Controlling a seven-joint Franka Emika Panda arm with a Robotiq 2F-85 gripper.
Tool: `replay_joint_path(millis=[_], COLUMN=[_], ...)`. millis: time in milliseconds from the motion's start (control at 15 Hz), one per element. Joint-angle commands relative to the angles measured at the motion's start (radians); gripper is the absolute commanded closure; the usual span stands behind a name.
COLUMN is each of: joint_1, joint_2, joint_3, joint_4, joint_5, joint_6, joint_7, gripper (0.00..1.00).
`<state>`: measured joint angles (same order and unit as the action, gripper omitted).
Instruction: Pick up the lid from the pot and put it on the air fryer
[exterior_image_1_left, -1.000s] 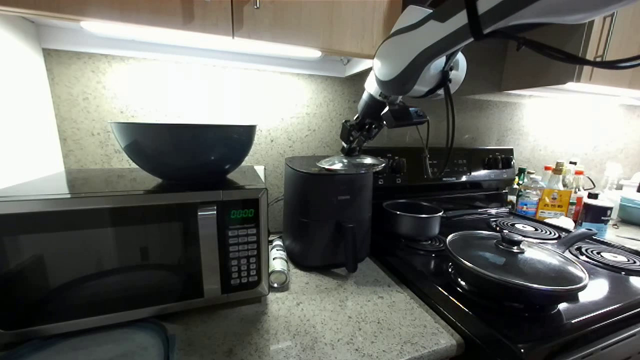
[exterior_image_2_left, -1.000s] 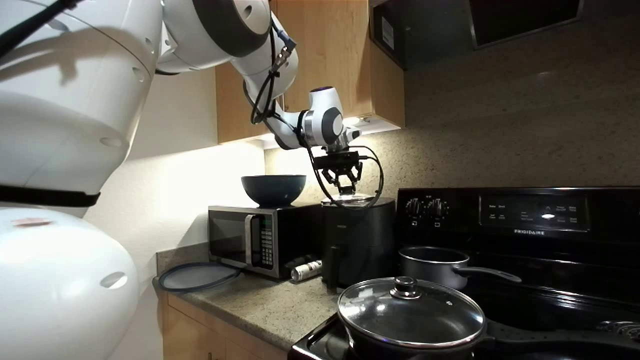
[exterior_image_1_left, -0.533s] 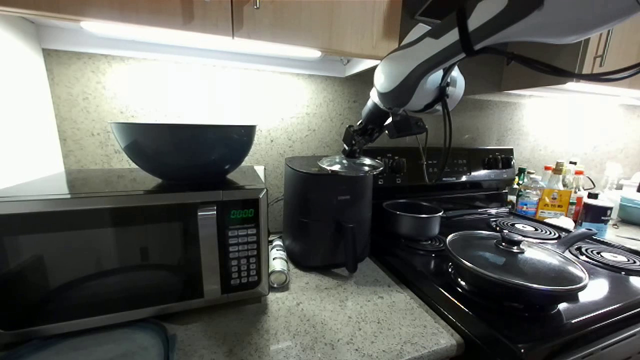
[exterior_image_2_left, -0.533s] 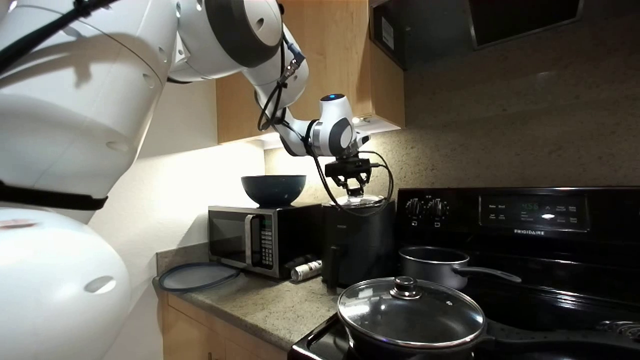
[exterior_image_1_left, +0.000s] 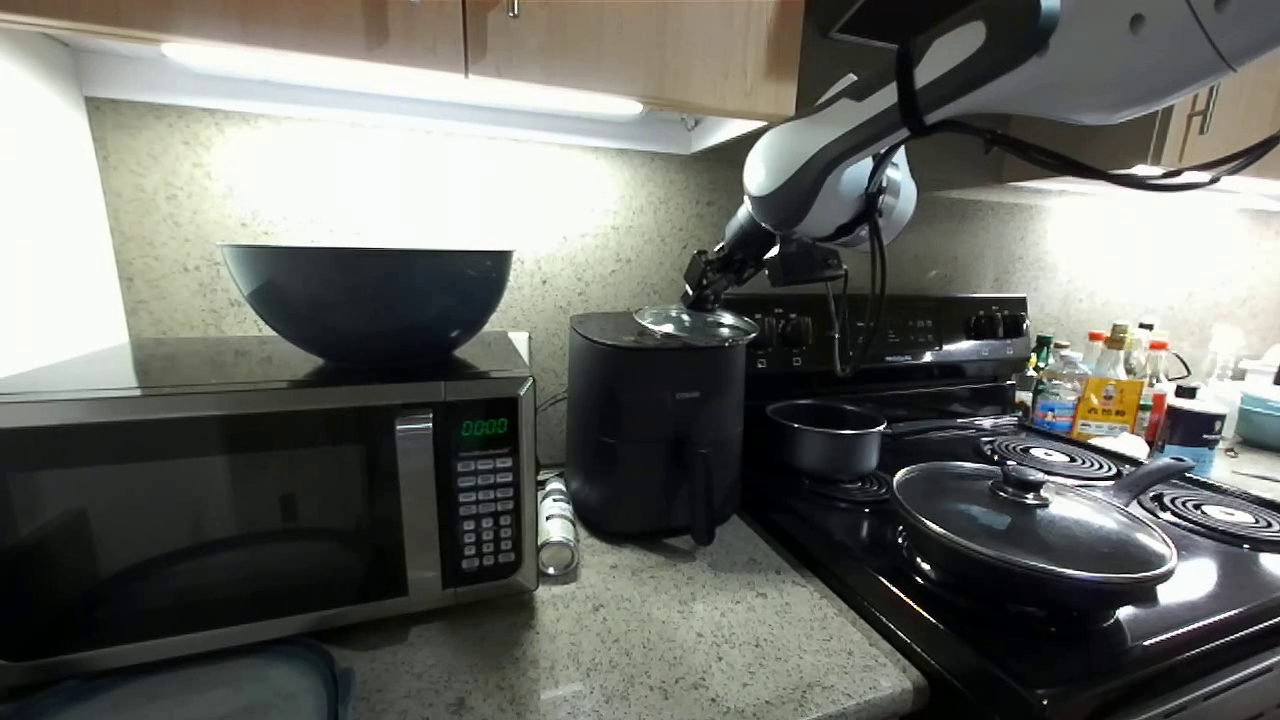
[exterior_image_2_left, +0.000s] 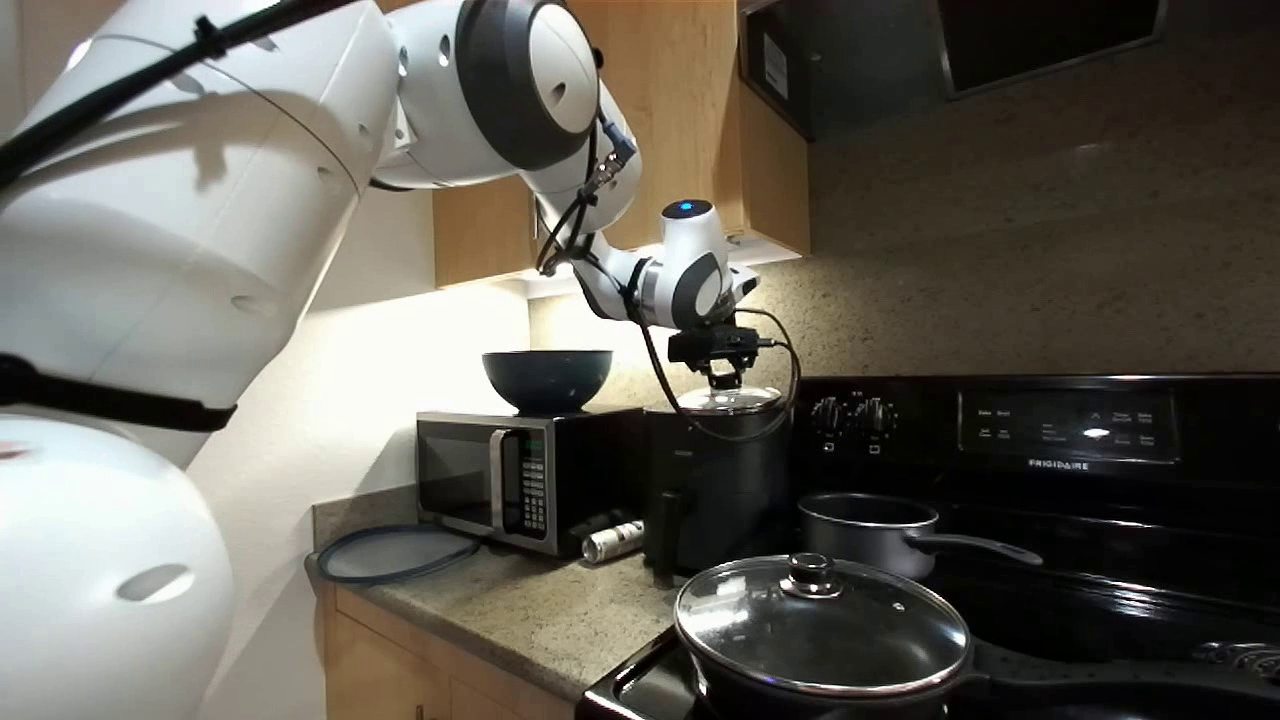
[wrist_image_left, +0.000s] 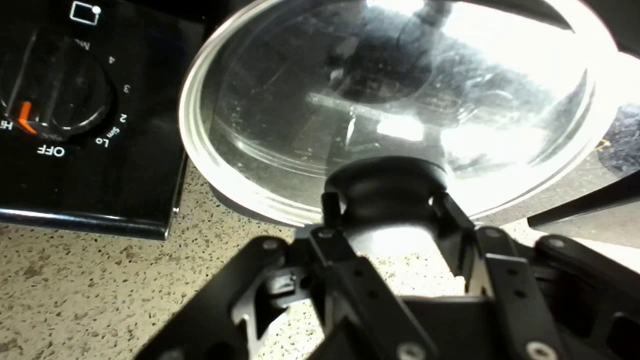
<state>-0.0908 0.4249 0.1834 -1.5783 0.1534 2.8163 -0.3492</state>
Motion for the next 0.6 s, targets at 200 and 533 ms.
replay_joint_path(millis=[200, 533], joint_1=[-0.054, -0.021], joint_2=[0.073, 0.113], joint_3=[0.078, 0.049], joint_4=[0.092, 0.133], joint_5=[0.025, -0.036], joint_6=[0.009, -0.029], joint_7=[-0.064, -0.049], gripper=[0.77, 0.77])
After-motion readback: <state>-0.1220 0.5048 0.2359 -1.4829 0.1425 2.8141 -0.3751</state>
